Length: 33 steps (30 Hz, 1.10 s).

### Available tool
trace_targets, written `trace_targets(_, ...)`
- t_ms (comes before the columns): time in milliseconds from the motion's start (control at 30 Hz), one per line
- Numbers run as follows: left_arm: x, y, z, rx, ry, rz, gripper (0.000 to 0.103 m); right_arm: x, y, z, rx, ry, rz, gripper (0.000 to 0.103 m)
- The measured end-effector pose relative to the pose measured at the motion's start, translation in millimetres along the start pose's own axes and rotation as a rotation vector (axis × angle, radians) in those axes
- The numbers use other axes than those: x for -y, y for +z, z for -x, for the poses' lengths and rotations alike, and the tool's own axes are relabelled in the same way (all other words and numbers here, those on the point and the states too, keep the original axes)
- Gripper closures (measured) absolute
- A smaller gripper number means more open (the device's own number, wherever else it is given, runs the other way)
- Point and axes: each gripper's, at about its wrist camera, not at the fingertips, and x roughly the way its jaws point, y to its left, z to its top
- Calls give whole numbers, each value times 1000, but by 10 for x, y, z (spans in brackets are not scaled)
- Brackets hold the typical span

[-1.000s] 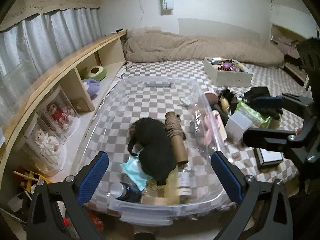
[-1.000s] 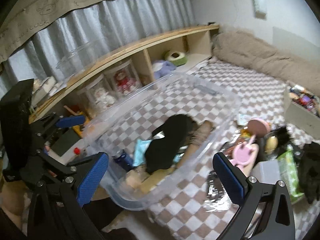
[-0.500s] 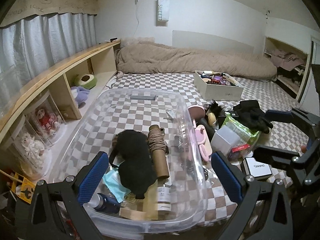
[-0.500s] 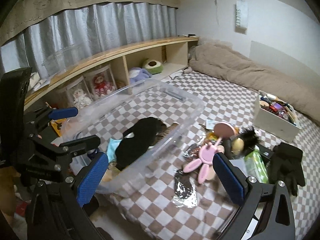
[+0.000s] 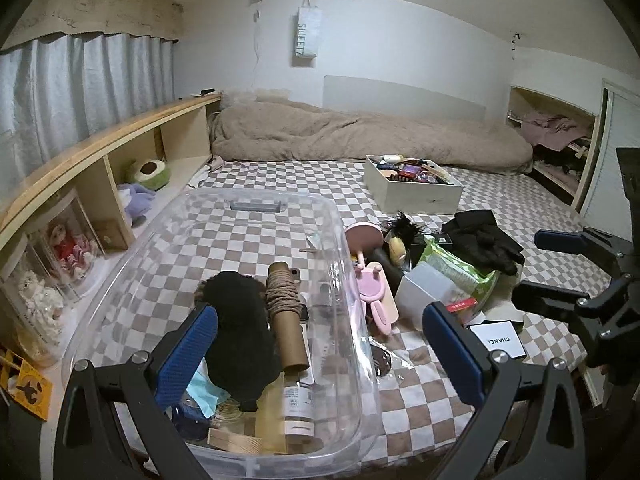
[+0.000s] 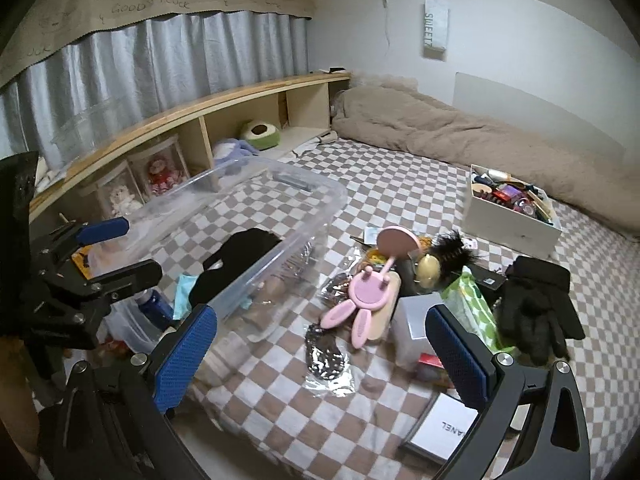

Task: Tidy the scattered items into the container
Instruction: 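Withdraw both tools up out of the container, then move both tools back over the pile of items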

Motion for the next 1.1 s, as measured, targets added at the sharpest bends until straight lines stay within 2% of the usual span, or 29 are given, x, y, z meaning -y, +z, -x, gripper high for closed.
trace_targets(167,40,-54,-27,6,-13,20,0,19,-60,33,1,-35,26,0)
trace_targets(567,234,-114,-131,-1,-37,9,0,81,-141,56,-12,-26,16,0)
trace_targets(767,365,-97,-159,18,-13,-9,0,201,-166,78,-5,-31,-13,0)
trace_targets(1100,725,15,-271,40,-101,-19,0,503,-307,119,-19,-78,-49,0)
